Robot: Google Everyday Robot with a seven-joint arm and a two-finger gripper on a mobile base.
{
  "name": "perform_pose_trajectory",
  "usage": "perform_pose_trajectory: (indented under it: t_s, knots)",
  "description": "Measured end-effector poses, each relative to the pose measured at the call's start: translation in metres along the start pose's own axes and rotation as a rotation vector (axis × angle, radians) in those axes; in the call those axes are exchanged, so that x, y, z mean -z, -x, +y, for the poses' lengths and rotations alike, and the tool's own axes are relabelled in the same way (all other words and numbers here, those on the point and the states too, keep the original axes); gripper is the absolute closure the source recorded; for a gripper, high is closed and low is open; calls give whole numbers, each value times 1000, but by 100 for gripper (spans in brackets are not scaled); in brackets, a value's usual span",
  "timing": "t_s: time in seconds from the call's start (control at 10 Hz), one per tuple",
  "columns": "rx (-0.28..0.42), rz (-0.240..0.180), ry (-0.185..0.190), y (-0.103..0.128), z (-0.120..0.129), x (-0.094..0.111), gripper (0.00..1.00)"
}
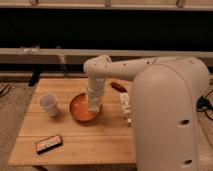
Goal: Place the white sponge in the ceramic bowl
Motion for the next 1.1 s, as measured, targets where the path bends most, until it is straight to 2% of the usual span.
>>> perform_pose_trajectory:
  t_s: [0.1,0.3,0.4,0.7,0.9,1.1]
  knots:
    - [17,-15,-5,-8,-5,-9,92]
    - [30,-43,-16,-16,-7,-32,72]
    - [31,-49,-22,-17,-6,-37,62]
    - [40,-55,-50,-11,-12,-34,32]
    - [64,-59,-58,-6,-24,-33,20]
    - [92,-61,-62,-3,-36,-34,20]
